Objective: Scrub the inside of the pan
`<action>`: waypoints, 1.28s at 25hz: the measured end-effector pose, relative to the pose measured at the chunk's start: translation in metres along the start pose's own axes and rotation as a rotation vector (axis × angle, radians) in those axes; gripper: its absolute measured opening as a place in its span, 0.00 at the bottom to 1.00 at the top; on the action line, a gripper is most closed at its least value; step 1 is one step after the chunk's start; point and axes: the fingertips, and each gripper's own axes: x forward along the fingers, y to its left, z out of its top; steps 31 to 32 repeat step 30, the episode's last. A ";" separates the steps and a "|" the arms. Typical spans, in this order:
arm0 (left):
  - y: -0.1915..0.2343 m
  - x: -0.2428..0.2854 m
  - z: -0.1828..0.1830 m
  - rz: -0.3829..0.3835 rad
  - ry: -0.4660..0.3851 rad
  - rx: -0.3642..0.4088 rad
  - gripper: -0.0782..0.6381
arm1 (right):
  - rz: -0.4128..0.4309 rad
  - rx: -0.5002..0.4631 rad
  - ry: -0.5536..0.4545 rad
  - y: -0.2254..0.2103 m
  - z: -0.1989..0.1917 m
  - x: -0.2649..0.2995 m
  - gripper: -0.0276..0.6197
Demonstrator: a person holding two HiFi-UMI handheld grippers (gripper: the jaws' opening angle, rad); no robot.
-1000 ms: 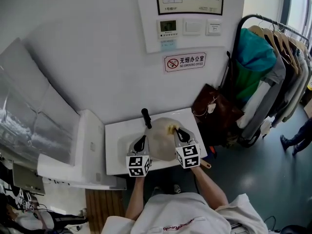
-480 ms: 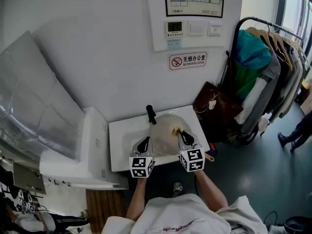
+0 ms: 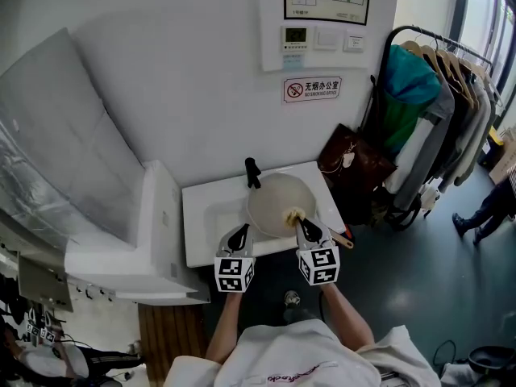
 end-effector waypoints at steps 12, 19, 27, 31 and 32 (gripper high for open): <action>-0.031 -0.038 -0.010 -0.018 0.009 0.003 0.11 | -0.020 -0.008 0.010 0.012 -0.011 -0.048 0.08; -0.045 -0.044 -0.015 -0.029 0.012 0.001 0.11 | -0.029 0.004 0.024 0.009 -0.022 -0.065 0.08; -0.062 -0.048 -0.024 -0.038 0.022 -0.004 0.11 | -0.031 0.012 0.042 0.007 -0.033 -0.078 0.08; -0.066 -0.049 -0.026 -0.044 0.024 -0.010 0.11 | -0.034 0.013 0.044 0.005 -0.034 -0.081 0.08; -0.066 -0.049 -0.026 -0.044 0.024 -0.010 0.11 | -0.034 0.013 0.044 0.005 -0.034 -0.081 0.08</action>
